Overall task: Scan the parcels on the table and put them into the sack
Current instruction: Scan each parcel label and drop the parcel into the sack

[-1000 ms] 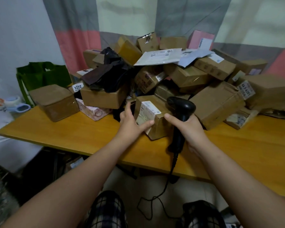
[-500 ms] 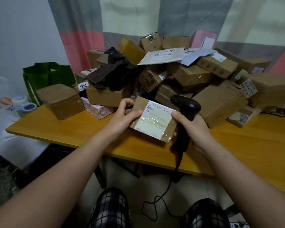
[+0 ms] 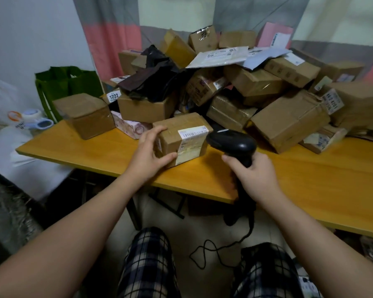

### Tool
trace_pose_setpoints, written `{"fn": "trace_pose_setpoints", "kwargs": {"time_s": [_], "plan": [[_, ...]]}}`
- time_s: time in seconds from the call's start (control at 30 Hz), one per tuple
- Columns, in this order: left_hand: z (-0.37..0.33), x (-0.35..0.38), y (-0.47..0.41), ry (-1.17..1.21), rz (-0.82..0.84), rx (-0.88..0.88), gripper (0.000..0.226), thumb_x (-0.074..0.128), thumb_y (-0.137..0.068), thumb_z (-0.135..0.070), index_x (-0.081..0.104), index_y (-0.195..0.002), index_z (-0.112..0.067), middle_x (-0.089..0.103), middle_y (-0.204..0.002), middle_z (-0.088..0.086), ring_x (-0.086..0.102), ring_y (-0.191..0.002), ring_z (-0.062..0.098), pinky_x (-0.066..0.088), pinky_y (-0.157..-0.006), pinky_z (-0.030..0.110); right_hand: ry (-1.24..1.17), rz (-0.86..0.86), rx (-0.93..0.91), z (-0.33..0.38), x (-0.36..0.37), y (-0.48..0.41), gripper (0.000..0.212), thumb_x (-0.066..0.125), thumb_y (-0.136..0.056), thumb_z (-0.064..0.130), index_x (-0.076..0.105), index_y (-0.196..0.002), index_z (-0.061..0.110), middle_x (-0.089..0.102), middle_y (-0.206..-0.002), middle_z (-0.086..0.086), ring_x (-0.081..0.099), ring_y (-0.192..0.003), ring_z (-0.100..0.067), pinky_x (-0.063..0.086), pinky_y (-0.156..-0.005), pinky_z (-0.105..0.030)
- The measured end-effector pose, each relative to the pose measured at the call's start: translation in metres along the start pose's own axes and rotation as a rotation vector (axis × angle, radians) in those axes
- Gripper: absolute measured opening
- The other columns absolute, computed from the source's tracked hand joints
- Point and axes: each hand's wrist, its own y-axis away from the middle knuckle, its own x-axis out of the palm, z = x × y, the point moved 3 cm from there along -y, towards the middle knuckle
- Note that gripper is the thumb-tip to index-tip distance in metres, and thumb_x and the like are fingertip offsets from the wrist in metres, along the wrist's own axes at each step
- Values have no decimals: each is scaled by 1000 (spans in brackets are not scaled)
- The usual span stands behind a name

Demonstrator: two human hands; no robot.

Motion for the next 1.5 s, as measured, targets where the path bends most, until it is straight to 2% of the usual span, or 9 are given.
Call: {"fn": "trace_pose_setpoints", "kwargs": {"time_s": [0.2, 0.33, 0.5, 0.83, 1.07, 1.27, 1.33, 1.4, 1.5], "plan": [[-5, 4, 1, -7, -39, 7, 69, 79, -77, -23, 41, -135, -28, 34, -137, 7, 38, -124, 19, 38, -104, 32, -29, 7, -7, 2, -1, 10, 20, 67, -86, 28, 61, -75, 13, 60, -52, -5, 60, -43, -21, 49, -47, -31], [-5, 3, 0, -19, -44, -9, 70, 78, -77, -25, 39, -135, -32, 32, -141, 6, 34, -122, 11, 36, -104, 29, -30, 19, 19, 0, -1, 13, 22, 68, -86, 28, 60, -71, 14, 60, -53, -4, 59, -41, -19, 49, -45, -31], [-7, 3, -1, -42, -39, -20, 71, 78, -77, -25, 38, -136, -32, 31, -143, 6, 33, -124, 11, 36, -103, 28, 8, 44, 0, 1, -4, 15, 16, 66, -85, 32, 60, -79, 19, 63, -58, -2, 61, -44, -15, 49, -44, -23], [-5, 5, -2, -60, -49, -11, 72, 79, -76, -26, 37, -135, -35, 30, -142, 5, 30, -122, 8, 35, -101, 26, 18, 67, -12, 3, -6, 20, 13, 65, -86, 33, 62, -86, 20, 63, -62, -4, 63, -48, -15, 53, -48, -29], [-5, 8, -1, -89, -55, -32, 77, 82, -71, -25, 38, -133, -34, 26, -145, 6, 32, -131, 23, 29, -99, 26, -2, 63, -15, 4, -8, 24, 12, 66, -86, 30, 63, -87, 19, 63, -60, -5, 64, -51, -21, 58, -54, -43], [-17, 1, 11, -40, -38, -16, 78, 82, -71, -25, 38, -134, -32, 26, -144, 7, 33, -134, 26, 36, -109, 36, -23, 104, -46, 9, 0, 27, 15, 68, -84, 34, 62, -92, 24, 64, -62, -4, 65, -56, -21, 58, -60, -49], [-21, -9, 23, -20, -59, -2, 79, 83, -70, -28, 37, -134, -34, 27, -143, 7, 35, -132, 24, 38, -109, 37, -21, 131, -87, 16, 12, 27, 11, 69, -83, 34, 61, -89, 28, 64, -64, 1, 65, -60, -19, 57, -63, -45], [-20, -25, 43, 8, -96, 2, 80, 82, -69, -32, 35, -132, -40, 29, -141, 5, 38, -129, 19, 39, -105, 32, -23, 163, -132, 23, 31, 27, 11, 69, -82, 36, 61, -88, 32, 63, -69, 9, 64, -69, -14, 55, -66, -37], [-9, -60, 90, 11, -214, -14, 79, 80, -65, -42, 34, -129, -48, 32, -132, -5, 40, -122, 7, 38, -101, 24, -58, 274, -189, 34, 75, 32, 22, 73, -81, 34, 67, -98, 21, 64, -76, 15, 62, -75, -5, 48, -66, -26]]}}
